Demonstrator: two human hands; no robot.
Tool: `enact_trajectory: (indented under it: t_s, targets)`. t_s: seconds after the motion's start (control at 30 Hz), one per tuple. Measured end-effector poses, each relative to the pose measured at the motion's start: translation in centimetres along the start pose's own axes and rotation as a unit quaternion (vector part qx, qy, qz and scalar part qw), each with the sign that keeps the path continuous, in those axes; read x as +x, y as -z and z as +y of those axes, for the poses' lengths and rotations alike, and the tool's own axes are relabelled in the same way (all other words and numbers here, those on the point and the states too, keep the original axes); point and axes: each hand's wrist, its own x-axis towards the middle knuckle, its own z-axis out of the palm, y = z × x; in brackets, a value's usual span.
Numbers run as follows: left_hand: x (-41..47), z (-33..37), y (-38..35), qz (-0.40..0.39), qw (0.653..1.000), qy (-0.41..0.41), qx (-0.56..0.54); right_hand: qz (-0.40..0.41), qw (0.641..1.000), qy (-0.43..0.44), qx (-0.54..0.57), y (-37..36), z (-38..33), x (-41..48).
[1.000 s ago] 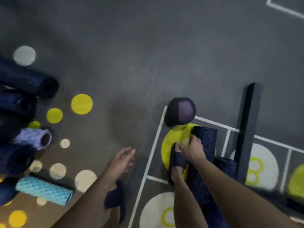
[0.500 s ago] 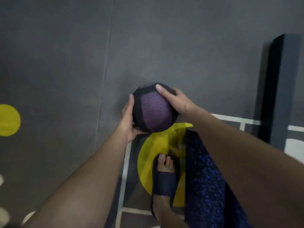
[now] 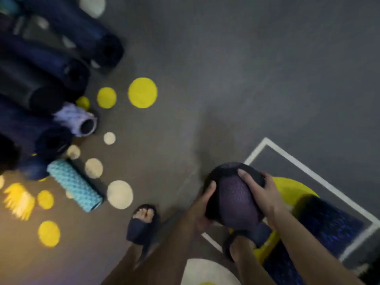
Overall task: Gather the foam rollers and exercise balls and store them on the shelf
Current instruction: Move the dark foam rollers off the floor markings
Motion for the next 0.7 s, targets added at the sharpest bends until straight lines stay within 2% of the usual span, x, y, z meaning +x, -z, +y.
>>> enact_trajectory:
  t_s: [0.13, 0.23, 0.37, 0.43, 0.47, 0.5, 0.53, 0.57, 0.63, 0.67, 0.7]
  targets:
    - [-1.7, 3.1, 12.5, 0.055, 0.995, -0.015, -0.081, -0.085, 0.995, -0.01, -0.047, -13.2, -2.3, -1.7]
    - [-2.4, 6.8, 22.6, 0.096, 0.984, -0.078, -0.127, -0.142, 0.989, -0.016, -0.042, -25.3, -3.0, -1.3]
    - [-3.2, 12.9, 36.6, 0.199, 0.942, -0.177, -0.203, -0.223, 0.974, -0.009, -0.042, -42.0, -2.7, -1.6]
    - [-3.6, 15.1, 42.8, 0.284, 0.931, -0.188, -0.133, -0.251, 0.966, 0.017, -0.059, -48.4, -4.4, -5.8]
    - [-3.9, 15.8, 45.3, 0.335, 0.922, -0.189, -0.049, -0.253, 0.962, 0.028, -0.097, -50.6, -4.6, -7.7]
    - [-4.3, 16.3, 47.3, 0.373, 0.904, -0.191, 0.084, -0.249, 0.958, 0.037, -0.139, -52.6, -4.3, -9.0]
    - [-4.3, 16.3, 48.9, 0.397, 0.862, -0.195, 0.248, -0.24, 0.954, 0.042, -0.176, -53.9, -4.0, -10.2]
    - [-4.5, 16.3, 49.9, 0.394, 0.797, -0.204, 0.409, -0.229, 0.954, 0.034, -0.19, -54.8, -3.5, -11.2]
    - [-5.0, 16.5, 50.4, 0.288, 0.653, -0.226, 0.663, -0.211, 0.958, 0.046, -0.19, -55.3, -2.9, -12.4]
    - [-5.2, 16.4, 50.5, 0.227, 0.593, -0.213, 0.742, -0.188, 0.961, 0.05, -0.196, -54.9, -2.4, -12.7]
    - [-5.2, 16.3, 50.4, 0.182, 0.557, -0.178, 0.791, -0.16, 0.966, 0.049, -0.196, -54.1, -1.6, -12.6]
